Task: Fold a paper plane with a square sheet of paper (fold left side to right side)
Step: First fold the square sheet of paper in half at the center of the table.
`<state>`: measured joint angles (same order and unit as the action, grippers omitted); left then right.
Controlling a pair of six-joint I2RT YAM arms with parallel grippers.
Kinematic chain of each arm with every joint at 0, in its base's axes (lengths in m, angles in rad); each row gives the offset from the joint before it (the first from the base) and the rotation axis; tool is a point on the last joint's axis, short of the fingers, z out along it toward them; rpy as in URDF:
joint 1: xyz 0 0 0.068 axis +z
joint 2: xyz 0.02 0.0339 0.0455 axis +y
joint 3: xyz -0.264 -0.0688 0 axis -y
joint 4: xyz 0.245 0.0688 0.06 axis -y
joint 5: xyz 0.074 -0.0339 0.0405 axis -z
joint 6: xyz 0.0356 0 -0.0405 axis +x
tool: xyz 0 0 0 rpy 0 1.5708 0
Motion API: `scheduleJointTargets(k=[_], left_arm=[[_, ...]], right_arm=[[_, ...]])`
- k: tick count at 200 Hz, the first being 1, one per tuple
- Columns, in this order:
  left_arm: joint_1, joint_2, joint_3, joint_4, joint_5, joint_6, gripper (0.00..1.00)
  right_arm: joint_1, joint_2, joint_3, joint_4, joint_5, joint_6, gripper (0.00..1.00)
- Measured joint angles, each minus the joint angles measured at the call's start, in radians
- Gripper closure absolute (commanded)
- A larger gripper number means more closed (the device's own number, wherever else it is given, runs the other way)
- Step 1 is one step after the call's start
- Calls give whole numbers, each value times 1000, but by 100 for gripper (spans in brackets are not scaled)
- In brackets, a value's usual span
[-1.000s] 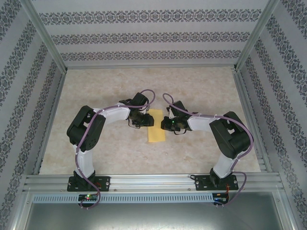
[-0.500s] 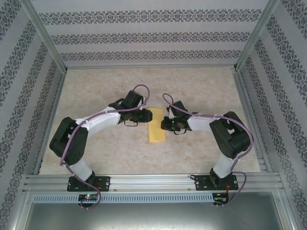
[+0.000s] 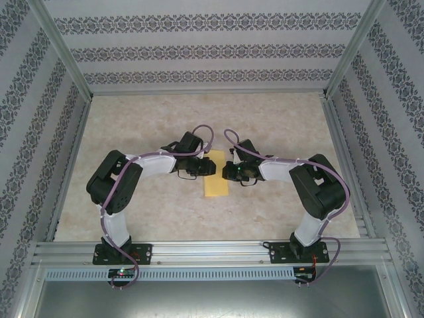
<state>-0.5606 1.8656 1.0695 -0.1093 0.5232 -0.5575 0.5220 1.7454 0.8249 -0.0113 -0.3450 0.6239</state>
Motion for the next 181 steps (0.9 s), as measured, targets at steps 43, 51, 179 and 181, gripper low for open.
scheduleJointTargets(k=[43,51,179,181], left_arm=[[14,5,-33,6,-13,1,74],[19,5,-40,6,-15,2,75],[70,-130,-94,21,-14,34,74],[69,-128,-92,24,-11,34,74]], right_arm=[[0,0,5,-8,6,-3,95],[0,0,5,-9,6,-4,95],[0,0,11,-22,13,-22,95],[0,0,11,-22,13,-22,95]])
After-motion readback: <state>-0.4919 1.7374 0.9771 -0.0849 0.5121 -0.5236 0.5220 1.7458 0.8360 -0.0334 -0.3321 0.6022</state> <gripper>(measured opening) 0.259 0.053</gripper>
